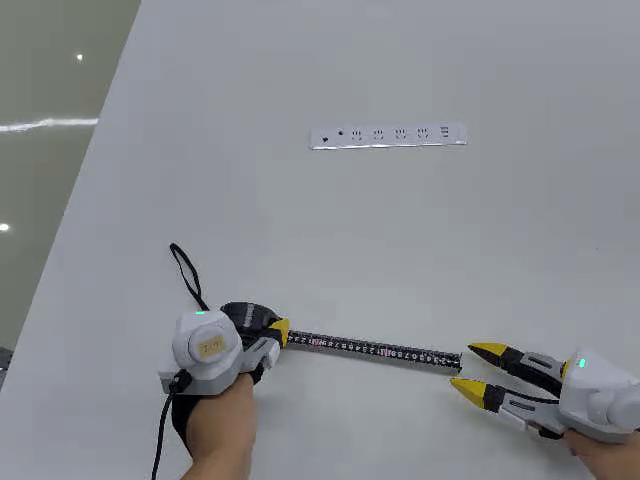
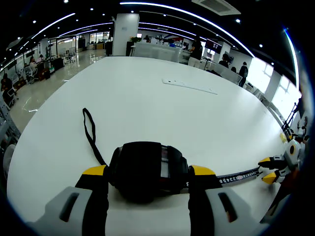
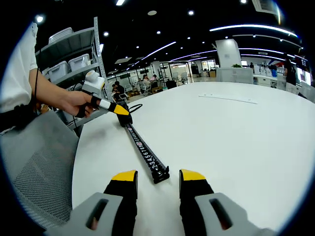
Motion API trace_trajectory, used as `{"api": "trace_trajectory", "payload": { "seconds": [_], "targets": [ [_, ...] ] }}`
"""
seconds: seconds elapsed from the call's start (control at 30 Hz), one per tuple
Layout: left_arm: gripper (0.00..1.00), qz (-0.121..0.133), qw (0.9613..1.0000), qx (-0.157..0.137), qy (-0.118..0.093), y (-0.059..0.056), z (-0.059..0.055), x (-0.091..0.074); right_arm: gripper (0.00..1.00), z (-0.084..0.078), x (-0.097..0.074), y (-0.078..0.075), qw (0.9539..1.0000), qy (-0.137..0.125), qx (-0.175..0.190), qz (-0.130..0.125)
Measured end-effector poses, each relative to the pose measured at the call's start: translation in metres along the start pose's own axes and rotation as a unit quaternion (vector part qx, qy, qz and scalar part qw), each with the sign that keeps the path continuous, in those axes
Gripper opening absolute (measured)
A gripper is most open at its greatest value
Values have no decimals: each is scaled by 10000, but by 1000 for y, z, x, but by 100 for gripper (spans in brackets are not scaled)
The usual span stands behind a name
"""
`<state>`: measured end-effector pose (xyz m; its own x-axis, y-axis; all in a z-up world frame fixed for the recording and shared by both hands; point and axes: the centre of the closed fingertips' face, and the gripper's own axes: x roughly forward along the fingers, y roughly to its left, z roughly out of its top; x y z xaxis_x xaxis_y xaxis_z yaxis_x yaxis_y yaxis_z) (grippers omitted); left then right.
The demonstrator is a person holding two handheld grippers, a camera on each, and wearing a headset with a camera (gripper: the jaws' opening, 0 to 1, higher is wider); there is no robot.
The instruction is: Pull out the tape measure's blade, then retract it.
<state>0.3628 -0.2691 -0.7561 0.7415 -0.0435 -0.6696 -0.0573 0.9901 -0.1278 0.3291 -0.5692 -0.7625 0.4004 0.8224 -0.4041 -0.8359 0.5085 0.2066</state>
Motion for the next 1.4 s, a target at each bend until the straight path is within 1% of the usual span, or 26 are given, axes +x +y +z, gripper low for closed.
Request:
{"api": "trace_trajectory", "payload": {
  "seconds": [0.07,0.2,0.37,0.6,0.77,0.97,1.17,1.4],
  "targets": [
    [63,-3,10000,-1,5,0,0,0,30,0,1,1,10000,-25,50,70],
    [63,-3,10000,3,4,0,0,0,28,-4,4,2,9999,12,58,144],
    [63,-1,10000,8,-2,0,0,0,28,-7,7,-2,9998,17,45,172],
    [63,3,10000,10,7,0,0,-1,24,-6,9,-4,9997,-5,86,220],
    [63,15,10000,27,-2,0,0,-1,18,-7,8,-3,9994,1,89,323],
    [63,18,10000,46,4,0,0,0,15,-6,10,-1,9990,26,86,449],
    [63,23,10000,55,3,0,0,0,14,-5,11,-1,9986,17,140,502],
    [63,36,10000,74,1,0,0,0,13,-5,12,-1,9988,-15,93,478]
  ]
}}
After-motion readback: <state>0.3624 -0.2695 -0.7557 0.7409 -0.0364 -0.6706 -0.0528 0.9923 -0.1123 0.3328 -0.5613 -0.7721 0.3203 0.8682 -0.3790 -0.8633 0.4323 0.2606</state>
